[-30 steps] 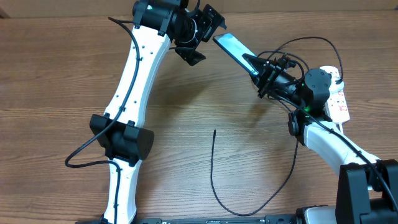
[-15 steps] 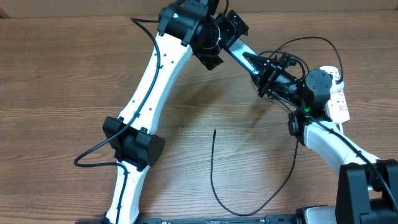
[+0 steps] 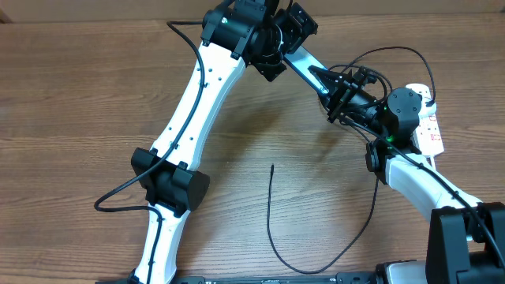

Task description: Plug charger to phone and switch on socket

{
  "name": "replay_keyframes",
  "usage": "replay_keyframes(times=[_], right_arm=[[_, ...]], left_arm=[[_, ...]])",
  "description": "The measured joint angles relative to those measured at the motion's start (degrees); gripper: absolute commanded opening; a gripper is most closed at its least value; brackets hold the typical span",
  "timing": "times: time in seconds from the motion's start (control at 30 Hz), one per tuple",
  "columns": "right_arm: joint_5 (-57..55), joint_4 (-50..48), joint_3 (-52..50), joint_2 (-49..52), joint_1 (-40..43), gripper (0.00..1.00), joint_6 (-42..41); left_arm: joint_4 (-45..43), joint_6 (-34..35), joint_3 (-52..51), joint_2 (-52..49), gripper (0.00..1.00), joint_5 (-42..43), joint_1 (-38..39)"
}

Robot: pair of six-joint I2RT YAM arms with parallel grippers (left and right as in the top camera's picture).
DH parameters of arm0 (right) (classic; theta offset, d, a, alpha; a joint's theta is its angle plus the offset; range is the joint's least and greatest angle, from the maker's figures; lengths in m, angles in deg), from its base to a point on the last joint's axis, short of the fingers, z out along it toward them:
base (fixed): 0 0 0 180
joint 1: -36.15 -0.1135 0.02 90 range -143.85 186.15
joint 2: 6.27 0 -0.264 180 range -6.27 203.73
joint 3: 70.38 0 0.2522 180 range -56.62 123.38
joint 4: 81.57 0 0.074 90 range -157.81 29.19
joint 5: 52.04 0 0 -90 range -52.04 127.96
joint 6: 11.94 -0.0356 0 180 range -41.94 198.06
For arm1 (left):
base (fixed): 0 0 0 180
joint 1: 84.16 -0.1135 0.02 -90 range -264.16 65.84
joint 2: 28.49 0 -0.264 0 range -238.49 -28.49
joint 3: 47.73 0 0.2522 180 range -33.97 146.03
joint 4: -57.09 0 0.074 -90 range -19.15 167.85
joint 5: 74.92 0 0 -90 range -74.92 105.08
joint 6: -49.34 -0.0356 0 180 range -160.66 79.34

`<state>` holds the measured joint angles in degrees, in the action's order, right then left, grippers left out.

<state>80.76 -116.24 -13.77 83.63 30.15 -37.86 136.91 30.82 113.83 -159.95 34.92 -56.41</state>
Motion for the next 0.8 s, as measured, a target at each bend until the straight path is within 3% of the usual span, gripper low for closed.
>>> replay_keyframes(times=[0.53,0.8], right_arm=[[-2.8,-1.3,0.0,0.0,0.0,0.04,0.0],[-2.8,-1.3,0.0,0.0,0.0,0.04,0.0]], left_arm=[[-0.5,0.6,0.0,0.0,0.92,-1.9,0.0],[-0.5,0.8,0.0,0.0,0.76,-2.7,0.0]])
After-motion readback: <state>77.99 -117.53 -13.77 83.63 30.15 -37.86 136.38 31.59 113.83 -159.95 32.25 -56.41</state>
